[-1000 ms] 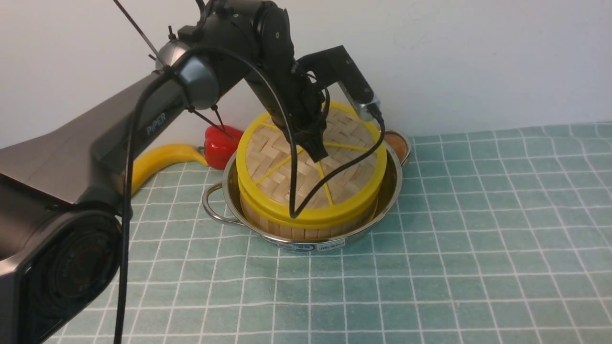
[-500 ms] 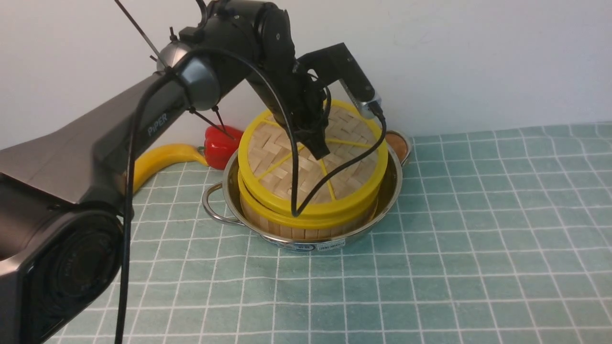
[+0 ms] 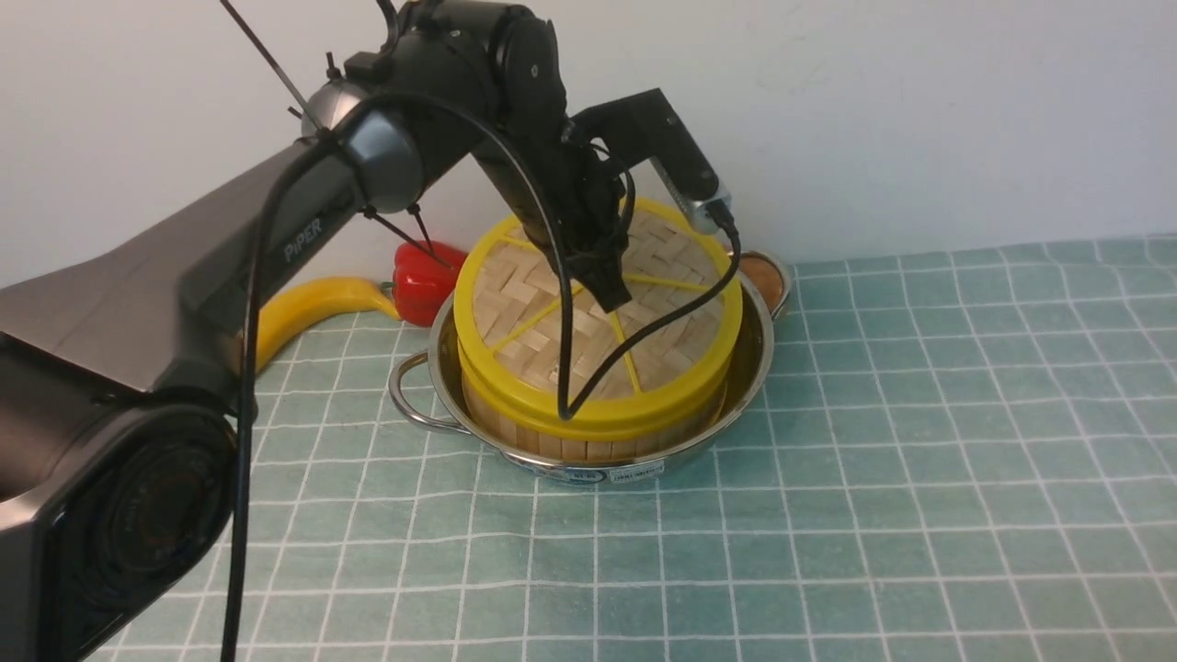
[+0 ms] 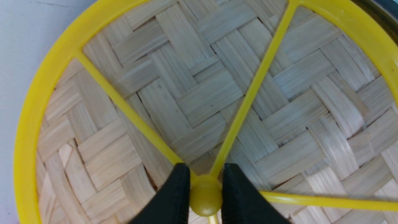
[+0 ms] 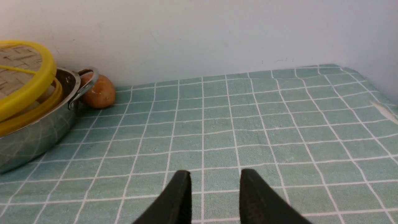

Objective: Place the steamer in the pot on the blue tablecloth, and put the lid on the steamer.
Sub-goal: 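Place the yellow bamboo steamer lid onto the steamer in the pot with the left gripper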

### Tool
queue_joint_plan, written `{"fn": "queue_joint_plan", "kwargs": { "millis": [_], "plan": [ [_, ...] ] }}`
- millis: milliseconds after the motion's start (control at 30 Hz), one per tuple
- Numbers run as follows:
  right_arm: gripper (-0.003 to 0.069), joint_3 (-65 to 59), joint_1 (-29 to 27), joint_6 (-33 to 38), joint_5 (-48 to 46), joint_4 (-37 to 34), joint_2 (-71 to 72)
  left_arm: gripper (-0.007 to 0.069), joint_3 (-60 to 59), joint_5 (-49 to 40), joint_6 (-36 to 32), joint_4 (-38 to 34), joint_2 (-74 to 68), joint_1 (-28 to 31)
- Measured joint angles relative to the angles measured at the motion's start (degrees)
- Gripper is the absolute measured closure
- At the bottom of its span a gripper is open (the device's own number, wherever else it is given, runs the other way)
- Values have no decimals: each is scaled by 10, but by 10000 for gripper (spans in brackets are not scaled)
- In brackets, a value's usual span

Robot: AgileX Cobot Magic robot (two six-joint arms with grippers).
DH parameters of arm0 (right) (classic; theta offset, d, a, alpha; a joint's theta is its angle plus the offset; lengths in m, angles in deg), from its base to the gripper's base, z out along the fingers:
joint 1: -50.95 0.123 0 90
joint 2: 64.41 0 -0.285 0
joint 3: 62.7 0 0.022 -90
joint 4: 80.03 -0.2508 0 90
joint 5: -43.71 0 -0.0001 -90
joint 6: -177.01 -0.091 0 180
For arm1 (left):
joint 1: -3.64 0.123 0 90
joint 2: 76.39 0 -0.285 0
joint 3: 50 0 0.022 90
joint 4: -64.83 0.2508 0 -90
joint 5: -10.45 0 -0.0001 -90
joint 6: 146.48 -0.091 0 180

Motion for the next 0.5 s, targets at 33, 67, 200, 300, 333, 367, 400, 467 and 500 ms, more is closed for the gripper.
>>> {"fn": "queue_joint_plan", "kwargs": {
  "millis": [33,67,200,300,333,367,400,467,500],
  "plan": [
    [419,0,0,0,0,0,0,501,0,0,1,0,0,0],
    [419,0,0,0,0,0,0,501,0,0,1,0,-1,0],
    [419,0,0,0,0,0,0,501,0,0,3,3,-5,0],
    [419,0,0,0,0,0,0,501,0,0,6,8,-14,0],
    [419,0,0,0,0,0,0,501,0,1,6,8,-15,0],
    [419,0,0,0,0,0,0,501,0,3,6,9,-16,0],
    [419,0,0,0,0,0,0,501,0,3,6,9,-16,0],
    [419,0,0,0,0,0,0,501,0,4,6,9,-17,0],
    [419,0,0,0,0,0,0,501,0,5,6,9,-17,0]
  ]
}}
